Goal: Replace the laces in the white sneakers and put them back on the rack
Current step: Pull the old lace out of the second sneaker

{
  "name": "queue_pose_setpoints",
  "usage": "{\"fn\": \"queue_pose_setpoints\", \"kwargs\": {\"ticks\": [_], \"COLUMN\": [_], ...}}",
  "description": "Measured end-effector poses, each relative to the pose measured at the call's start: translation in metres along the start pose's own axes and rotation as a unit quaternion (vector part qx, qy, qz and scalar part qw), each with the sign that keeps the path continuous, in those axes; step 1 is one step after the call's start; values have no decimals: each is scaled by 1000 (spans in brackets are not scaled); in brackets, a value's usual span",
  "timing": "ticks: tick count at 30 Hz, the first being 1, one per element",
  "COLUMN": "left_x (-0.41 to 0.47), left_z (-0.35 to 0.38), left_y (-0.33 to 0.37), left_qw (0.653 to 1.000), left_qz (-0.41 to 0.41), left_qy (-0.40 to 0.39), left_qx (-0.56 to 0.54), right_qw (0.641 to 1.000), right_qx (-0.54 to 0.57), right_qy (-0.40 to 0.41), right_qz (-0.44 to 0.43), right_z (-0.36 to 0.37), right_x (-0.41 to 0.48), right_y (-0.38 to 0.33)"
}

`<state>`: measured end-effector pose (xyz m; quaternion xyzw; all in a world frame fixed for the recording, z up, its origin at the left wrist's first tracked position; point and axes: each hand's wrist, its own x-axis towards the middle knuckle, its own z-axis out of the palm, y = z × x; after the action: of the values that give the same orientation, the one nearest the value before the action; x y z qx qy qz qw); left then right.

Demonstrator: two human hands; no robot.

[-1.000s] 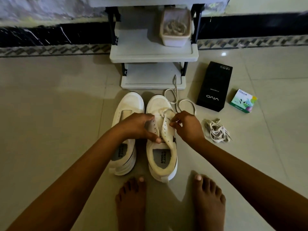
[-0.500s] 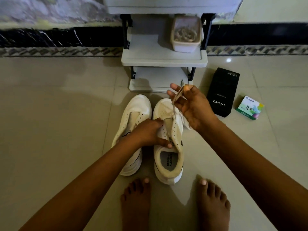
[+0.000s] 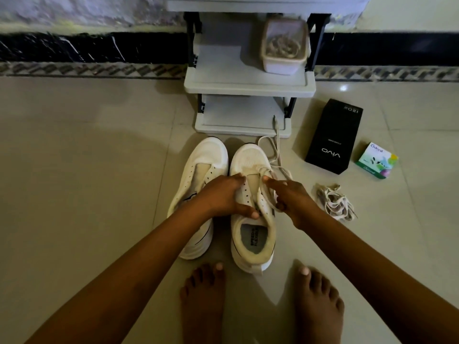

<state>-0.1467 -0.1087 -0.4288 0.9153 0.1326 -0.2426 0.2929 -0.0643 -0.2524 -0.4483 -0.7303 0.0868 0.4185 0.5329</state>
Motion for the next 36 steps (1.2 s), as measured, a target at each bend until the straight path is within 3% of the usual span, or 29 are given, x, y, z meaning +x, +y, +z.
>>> {"fn": "queue_pose_setpoints", "kwargs": {"ticks": [3,6,9,12,15,18,21,24,26,28,30,33,36], "left_x": [0,0,0,0,-1,-1,-3,-5,-5,-5,-5,-4,-3], "left_z": [0,1,1,0,0,0,-1,-3,-4,-4,-3,-3,-3], "left_y": [1,1,2,2,1,2,3,4,5,5,5,4,3], "left_qw": [1000,1000,1000,1000,1000,1000,1000,1000,1000,1000,1000,1000,1000], "left_qz": [-4,-5,-5,-1,6,8,9,9,10,9,4,0,0], "left_qy": [0,4,6,7,9,11,12,11,9,9,8,4,3], "left_qx": [1,5,2,2,-1,-2,-8,-10,-5,-6,-11,-7,-5], "right_qw": [976,904,843,818,825,871,914,914,918,956,987,985,976], "right_qx": [-163,-319,-412,-436,-364,-218,-66,144,224,182,26,-103,-164], "right_qy": [64,107,120,109,79,27,-52,-172,-176,-114,-23,36,35], "right_qz": [-129,-263,-324,-360,-425,-439,-396,-339,-274,-199,-154,-131,-142], "right_z": [4,6,6,-1,-13,-16,-14,-13,-10,-3,-1,-3,-4], "right_x": [3,8,16,22,22,8,-13,-29,-30,-22,-7,9,11], "right_y": [6,7,7,5,-2,-17,-39,-61,-69,-67,-54,-25,-6]}}
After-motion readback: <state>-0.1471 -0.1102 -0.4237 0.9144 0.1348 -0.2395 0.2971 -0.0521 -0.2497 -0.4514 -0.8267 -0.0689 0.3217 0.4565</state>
